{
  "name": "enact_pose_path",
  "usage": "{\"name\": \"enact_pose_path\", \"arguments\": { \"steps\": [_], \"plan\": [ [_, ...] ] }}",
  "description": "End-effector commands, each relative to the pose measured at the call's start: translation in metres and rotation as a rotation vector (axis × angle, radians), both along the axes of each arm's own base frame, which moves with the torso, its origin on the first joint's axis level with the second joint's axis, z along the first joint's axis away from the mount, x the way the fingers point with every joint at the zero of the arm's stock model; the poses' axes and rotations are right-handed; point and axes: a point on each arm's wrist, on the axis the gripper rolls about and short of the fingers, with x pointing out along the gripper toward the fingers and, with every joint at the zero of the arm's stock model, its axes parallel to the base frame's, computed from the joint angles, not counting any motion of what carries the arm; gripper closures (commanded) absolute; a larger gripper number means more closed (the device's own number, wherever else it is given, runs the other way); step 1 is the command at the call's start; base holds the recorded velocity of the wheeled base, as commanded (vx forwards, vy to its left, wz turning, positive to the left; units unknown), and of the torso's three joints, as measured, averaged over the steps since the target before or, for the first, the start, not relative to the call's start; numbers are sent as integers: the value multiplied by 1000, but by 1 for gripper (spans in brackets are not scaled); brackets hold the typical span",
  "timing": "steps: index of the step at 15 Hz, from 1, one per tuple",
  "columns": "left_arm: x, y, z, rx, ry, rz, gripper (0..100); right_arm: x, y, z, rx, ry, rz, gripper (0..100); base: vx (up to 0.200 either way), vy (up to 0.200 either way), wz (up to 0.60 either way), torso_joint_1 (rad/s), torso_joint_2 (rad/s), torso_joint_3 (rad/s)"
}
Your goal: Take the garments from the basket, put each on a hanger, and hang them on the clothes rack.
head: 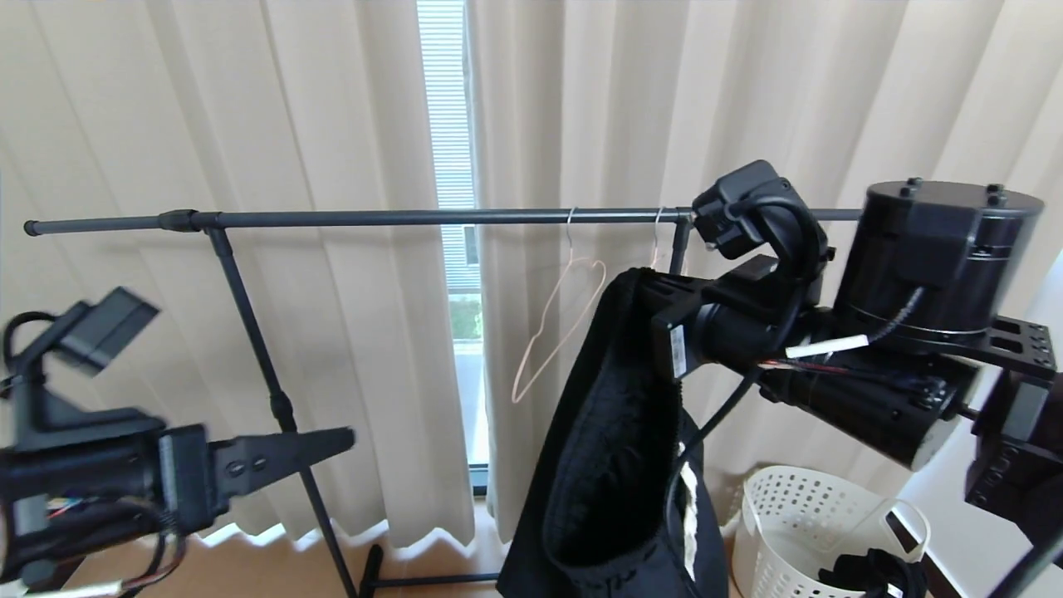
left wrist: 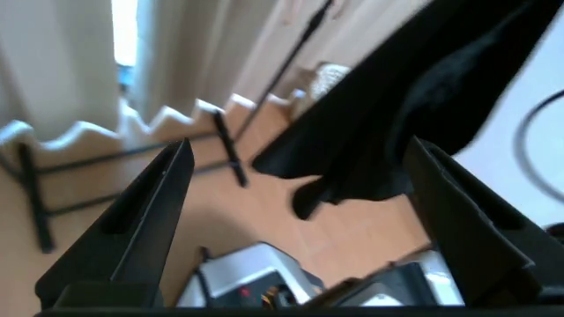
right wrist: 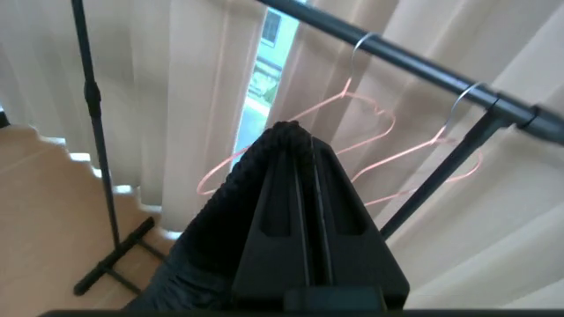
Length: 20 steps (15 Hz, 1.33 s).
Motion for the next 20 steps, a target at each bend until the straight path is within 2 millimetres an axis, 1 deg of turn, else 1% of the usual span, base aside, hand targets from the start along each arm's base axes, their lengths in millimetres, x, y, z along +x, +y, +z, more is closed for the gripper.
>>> {"name": "enact_pose_path", "arguments": {
  "steps": [1,2,3,6,8,10,15,19,20],
  "plan": [
    [56,-67,-20,13,185,-151,0,19,9,-7,17,31,-42,100,0,0,0,0,0,0],
    [57,-76,-33,25,233,-167,0,20,10,-5,46,36,-49,100,0,0,0,0,0,0],
    [61,-80,-43,29,265,-164,0,20,11,-3,54,32,-49,100,0,0,0,0,0,0],
    [77,-91,-63,1,316,-123,0,16,17,0,94,38,-31,100,0,0,0,0,0,0],
    [86,-96,-69,-10,326,-77,0,10,22,0,96,39,-8,100,0,0,0,0,0,0],
    [90,-99,-74,-5,325,-44,0,4,26,2,103,41,13,100,0,0,0,0,0,0],
    [84,-110,-77,18,316,-57,0,1,26,0,102,44,18,100,0,0,0,0,0,0],
    [88,-117,-92,95,315,11,0,2,27,0,102,43,15,100,0,0,0,0,0,0],
    [91,-119,-100,111,333,18,0,1,26,0,103,42,15,100,0,0,0,0,0,0]
  ]
}}
